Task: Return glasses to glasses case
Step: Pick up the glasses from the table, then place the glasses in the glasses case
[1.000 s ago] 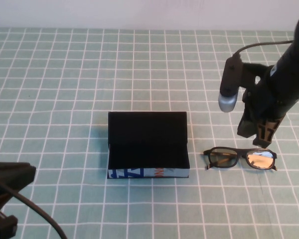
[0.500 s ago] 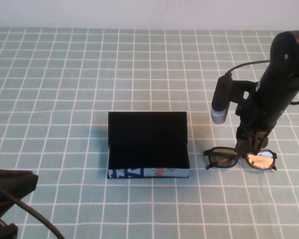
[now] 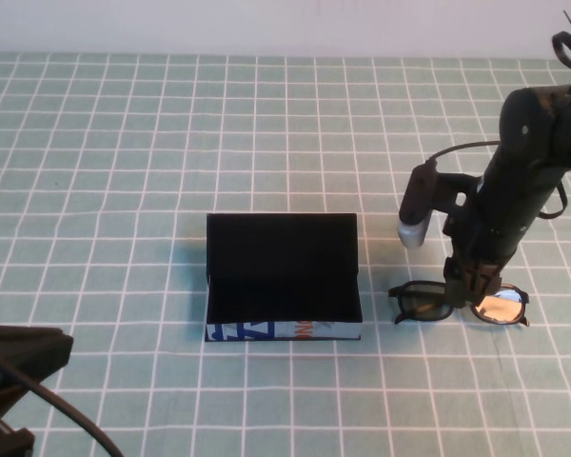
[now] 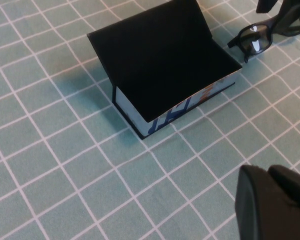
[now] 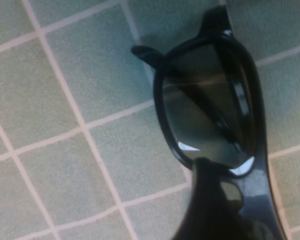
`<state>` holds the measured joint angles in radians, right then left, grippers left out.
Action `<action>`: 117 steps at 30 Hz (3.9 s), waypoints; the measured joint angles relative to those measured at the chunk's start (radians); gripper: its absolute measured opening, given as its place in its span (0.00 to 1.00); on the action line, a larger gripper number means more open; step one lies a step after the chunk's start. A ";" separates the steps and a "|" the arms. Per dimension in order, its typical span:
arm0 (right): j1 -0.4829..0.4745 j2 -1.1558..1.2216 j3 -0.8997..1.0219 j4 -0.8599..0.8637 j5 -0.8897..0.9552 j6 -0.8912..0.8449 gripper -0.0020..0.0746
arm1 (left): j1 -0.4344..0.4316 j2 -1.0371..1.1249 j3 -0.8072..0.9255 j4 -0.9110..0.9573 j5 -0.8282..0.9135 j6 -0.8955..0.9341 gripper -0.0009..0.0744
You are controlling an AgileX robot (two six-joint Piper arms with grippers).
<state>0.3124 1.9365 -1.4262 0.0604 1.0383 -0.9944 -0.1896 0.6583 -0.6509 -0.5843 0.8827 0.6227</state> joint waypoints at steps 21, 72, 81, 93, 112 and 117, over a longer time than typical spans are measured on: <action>-0.090 0.012 -0.002 0.158 0.021 0.000 0.44 | 0.000 0.000 0.000 0.000 0.001 -0.006 0.01; 0.354 0.022 -0.428 0.158 0.190 0.000 0.04 | 0.000 0.000 0.000 0.019 0.002 -0.006 0.01; 0.361 0.156 -0.437 0.096 0.190 0.006 0.04 | 0.000 0.000 0.000 0.019 0.010 -0.008 0.01; 0.361 0.174 -0.439 0.094 0.188 0.006 0.15 | 0.000 0.000 0.000 0.019 0.010 -0.008 0.01; 0.351 0.161 -0.605 0.098 0.142 0.210 0.02 | 0.000 0.113 0.018 -0.009 0.010 0.121 0.01; 0.288 0.155 -0.646 0.166 0.115 0.368 0.01 | 0.000 0.274 0.018 -0.094 -0.014 0.282 0.01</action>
<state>0.6002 2.0917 -2.0719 0.2268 1.1530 -0.6262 -0.1896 0.9327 -0.6334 -0.6786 0.8684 0.9045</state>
